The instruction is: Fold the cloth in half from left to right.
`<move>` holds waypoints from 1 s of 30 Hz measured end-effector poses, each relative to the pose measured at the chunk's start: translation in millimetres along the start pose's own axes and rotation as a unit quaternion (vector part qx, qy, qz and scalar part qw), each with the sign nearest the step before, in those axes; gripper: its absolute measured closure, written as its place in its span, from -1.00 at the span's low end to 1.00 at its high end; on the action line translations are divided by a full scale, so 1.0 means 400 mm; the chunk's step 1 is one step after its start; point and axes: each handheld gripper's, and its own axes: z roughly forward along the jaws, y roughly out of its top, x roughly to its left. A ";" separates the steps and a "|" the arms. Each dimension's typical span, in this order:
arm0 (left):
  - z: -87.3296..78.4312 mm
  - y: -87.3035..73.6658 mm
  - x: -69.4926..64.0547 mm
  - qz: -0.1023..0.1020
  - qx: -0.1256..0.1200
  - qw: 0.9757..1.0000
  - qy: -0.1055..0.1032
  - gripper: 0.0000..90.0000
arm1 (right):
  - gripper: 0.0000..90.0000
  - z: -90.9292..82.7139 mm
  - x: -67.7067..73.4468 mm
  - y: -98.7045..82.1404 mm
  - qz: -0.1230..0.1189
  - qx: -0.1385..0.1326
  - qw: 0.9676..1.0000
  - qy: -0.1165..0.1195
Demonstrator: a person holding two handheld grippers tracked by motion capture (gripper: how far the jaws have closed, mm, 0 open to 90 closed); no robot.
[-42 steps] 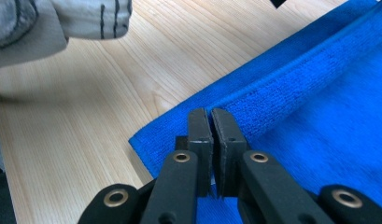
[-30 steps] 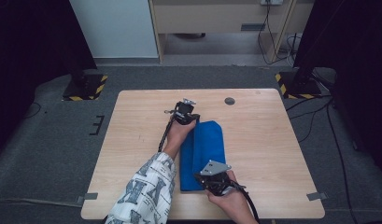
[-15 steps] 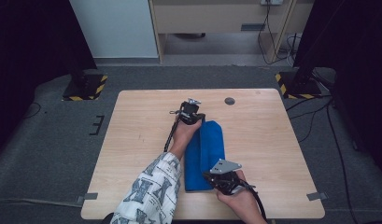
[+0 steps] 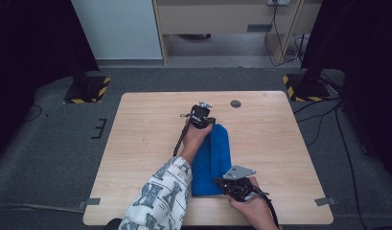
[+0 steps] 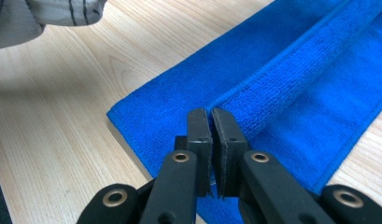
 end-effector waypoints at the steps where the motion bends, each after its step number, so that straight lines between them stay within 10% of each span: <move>1: 0.001 0.001 -0.003 0.001 0.000 1.000 -0.001 0.91 | 0.92 -0.002 -0.001 -0.001 0.000 0.000 1.000 0.000; 30: 0.030 0.002 -0.016 0.001 0.003 1.000 -0.022 0.91 | 0.91 -0.010 -0.025 -0.029 0.024 -0.001 1.000 -0.002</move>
